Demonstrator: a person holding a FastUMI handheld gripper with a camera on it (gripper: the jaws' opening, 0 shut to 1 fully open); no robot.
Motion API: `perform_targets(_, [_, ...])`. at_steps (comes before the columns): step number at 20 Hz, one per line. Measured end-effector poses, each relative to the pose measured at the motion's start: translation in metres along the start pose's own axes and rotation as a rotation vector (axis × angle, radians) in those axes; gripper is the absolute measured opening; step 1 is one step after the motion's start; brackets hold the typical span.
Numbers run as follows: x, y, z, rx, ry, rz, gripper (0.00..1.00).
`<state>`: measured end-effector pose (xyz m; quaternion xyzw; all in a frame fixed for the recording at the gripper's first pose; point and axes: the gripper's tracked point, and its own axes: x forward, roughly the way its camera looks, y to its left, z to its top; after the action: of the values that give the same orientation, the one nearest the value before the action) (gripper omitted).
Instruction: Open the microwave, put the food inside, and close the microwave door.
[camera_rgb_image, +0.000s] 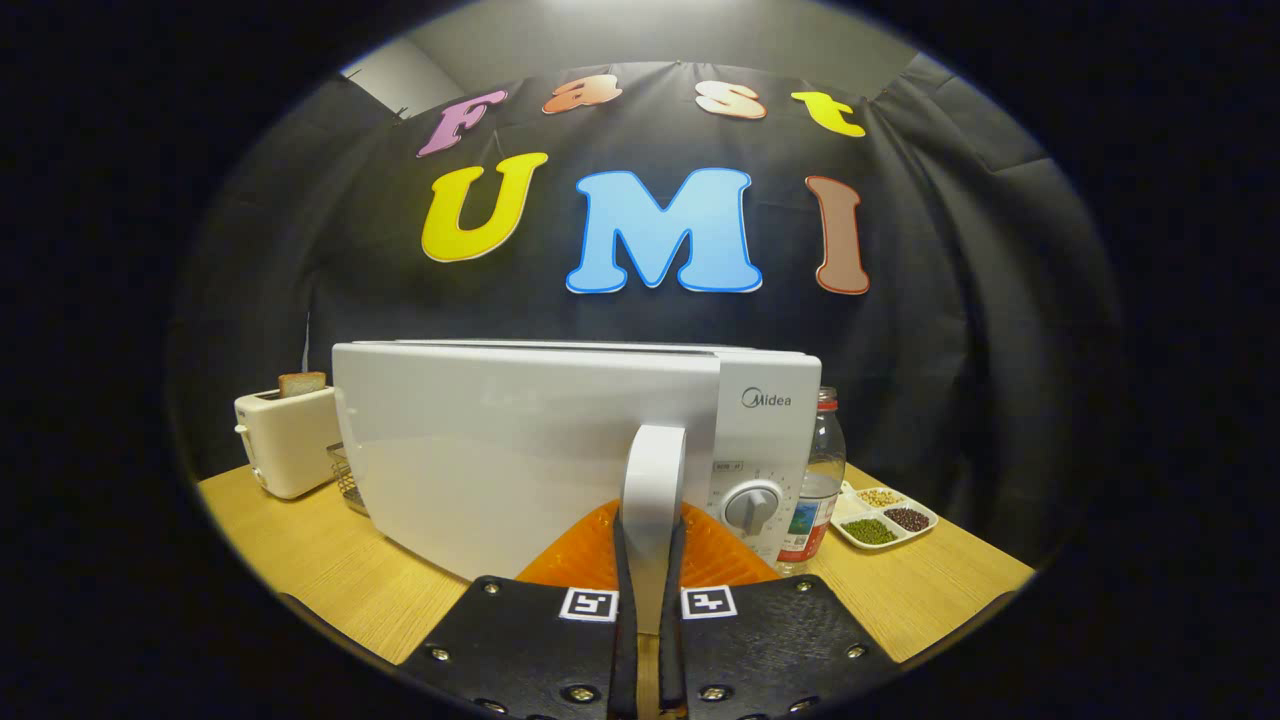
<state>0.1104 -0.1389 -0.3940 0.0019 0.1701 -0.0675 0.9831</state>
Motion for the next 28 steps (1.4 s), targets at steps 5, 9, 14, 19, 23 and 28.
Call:
perform_targets(5, [-0.048,0.026,-0.004,0.023,0.035,0.083,0.09])
perform_targets(9, [-0.088,0.056,-0.008,0.047,0.031,0.156,0.08])
perform_targets(14, [-0.140,0.114,-0.012,0.030,0.014,0.302,0.08])
perform_targets(19, [-0.174,0.173,-0.016,0.053,0.041,0.392,0.08])
perform_targets(23, [-0.184,0.199,-0.016,0.003,0.008,0.325,0.08])
perform_targets(28, [-0.191,0.236,-0.018,0.008,0.003,0.214,0.08])
